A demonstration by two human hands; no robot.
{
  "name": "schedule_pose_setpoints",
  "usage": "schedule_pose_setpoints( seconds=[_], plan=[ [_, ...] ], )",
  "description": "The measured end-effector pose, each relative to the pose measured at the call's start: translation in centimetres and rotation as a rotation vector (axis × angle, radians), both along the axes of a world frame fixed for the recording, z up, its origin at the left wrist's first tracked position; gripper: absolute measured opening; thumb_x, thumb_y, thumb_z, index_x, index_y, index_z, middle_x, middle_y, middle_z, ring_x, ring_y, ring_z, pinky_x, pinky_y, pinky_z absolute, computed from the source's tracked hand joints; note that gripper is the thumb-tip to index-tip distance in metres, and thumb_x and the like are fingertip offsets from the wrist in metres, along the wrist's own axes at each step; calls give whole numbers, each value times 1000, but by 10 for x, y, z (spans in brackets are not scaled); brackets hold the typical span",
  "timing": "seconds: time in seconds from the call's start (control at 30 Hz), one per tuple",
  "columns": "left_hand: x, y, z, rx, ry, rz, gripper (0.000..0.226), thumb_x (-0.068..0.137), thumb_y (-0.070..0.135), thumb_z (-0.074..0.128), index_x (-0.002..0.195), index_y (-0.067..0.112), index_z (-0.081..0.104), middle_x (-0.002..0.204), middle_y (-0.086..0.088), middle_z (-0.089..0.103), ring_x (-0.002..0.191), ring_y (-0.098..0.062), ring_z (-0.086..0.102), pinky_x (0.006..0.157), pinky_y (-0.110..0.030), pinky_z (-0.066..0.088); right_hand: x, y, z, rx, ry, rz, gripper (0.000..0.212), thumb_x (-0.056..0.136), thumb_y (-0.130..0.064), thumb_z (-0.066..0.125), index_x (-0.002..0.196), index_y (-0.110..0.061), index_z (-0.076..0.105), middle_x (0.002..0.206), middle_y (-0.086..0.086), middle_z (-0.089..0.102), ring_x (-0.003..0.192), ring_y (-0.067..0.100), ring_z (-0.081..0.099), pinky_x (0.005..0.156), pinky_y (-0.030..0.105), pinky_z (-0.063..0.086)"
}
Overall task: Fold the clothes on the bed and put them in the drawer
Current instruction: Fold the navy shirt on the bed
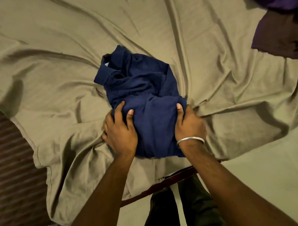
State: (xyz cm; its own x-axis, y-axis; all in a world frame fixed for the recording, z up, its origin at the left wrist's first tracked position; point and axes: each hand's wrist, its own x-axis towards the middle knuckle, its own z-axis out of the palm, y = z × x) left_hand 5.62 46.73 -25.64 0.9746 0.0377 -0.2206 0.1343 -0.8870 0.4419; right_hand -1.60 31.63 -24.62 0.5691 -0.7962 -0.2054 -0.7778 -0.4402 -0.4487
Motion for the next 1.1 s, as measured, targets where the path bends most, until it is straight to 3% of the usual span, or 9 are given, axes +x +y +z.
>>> schedule_pose_setpoints(
  seconds=[0.13, 0.27, 0.4, 0.5, 0.6, 0.73, 0.97, 1.03, 1.1],
  plan=[
    [12, 0, -6, 8, 34, 30, 42, 99, 62, 28, 137, 54, 44, 143, 3, 43, 132, -27, 37, 106, -55, 26, 3, -21, -14, -14, -151, 99, 45, 103, -42, 40, 108, -4, 65, 84, 29, 67, 73, 48, 62, 61, 43, 46],
    [11, -2, 3, -20, 40, 56, 41, 101, 57, 31, 140, 53, 44, 148, 3, 39, 135, -26, 35, 109, -53, 23, -14, -15, -5, 25, -341, 64, 41, 100, -45, 48, 101, -6, 60, 87, 15, 66, 79, 33, 62, 64, 32, 41],
    [2, 2, 22, -19, -218, -86, 40, 104, 42, 38, 143, 43, 44, 156, 4, 35, 143, -20, 31, 112, -52, 23, -74, -10, 15, -132, -615, 357, 47, 82, -47, 75, 90, -4, 59, 84, 11, 57, 76, 19, 51, 66, 24, 41],
    [-10, 2, 23, -109, -235, -288, 43, 104, 41, 33, 145, 38, 45, 157, 10, 36, 149, -14, 22, 115, -53, 23, -117, -10, -3, -173, -421, 722, 45, 84, -50, 73, 91, -6, 70, 84, 8, 64, 67, 23, 61, 53, 31, 50],
    [-18, 0, 11, -106, -131, -322, 53, 102, 48, 23, 153, 36, 30, 162, 13, 25, 152, -11, 11, 120, -54, 11, -123, -15, -24, -189, -327, 721, 31, 93, -39, 64, 102, -11, 71, 92, 8, 67, 70, 26, 65, 54, 35, 54],
    [-18, 5, -1, -188, -130, -302, 58, 101, 49, 15, 155, 32, 23, 163, 10, 20, 152, -12, 8, 121, -53, 3, -114, -21, -32, -217, -442, 812, 21, 95, -18, 57, 94, -6, 74, 91, 13, 70, 70, 28, 68, 58, 32, 57],
    [-5, 16, -14, -129, -43, -222, 57, 100, 53, 9, 155, 42, 16, 165, 13, 9, 153, -17, 3, 121, -54, 1, -128, -34, -24, -160, -490, 519, 8, 87, 2, 66, 81, 0, 72, 88, 12, 71, 79, 27, 69, 73, 32, 56],
    [-4, 16, -15, -103, -29, -225, 57, 99, 53, 10, 155, 42, 14, 165, 13, 7, 153, -17, 3, 121, -53, 1, -123, -24, -25, -20, -493, 411, 6, 83, -1, 68, 88, 0, 72, 90, 11, 68, 82, 27, 67, 75, 34, 55],
    [-3, 16, -15, -104, -23, -216, 57, 99, 53, 10, 155, 42, 14, 165, 13, 8, 153, -16, 3, 121, -52, 1, -118, -17, -21, 90, -478, 374, 27, 78, -22, 79, 95, -2, 71, 95, 9, 66, 85, 19, 64, 74, 30, 55]
  ],
)
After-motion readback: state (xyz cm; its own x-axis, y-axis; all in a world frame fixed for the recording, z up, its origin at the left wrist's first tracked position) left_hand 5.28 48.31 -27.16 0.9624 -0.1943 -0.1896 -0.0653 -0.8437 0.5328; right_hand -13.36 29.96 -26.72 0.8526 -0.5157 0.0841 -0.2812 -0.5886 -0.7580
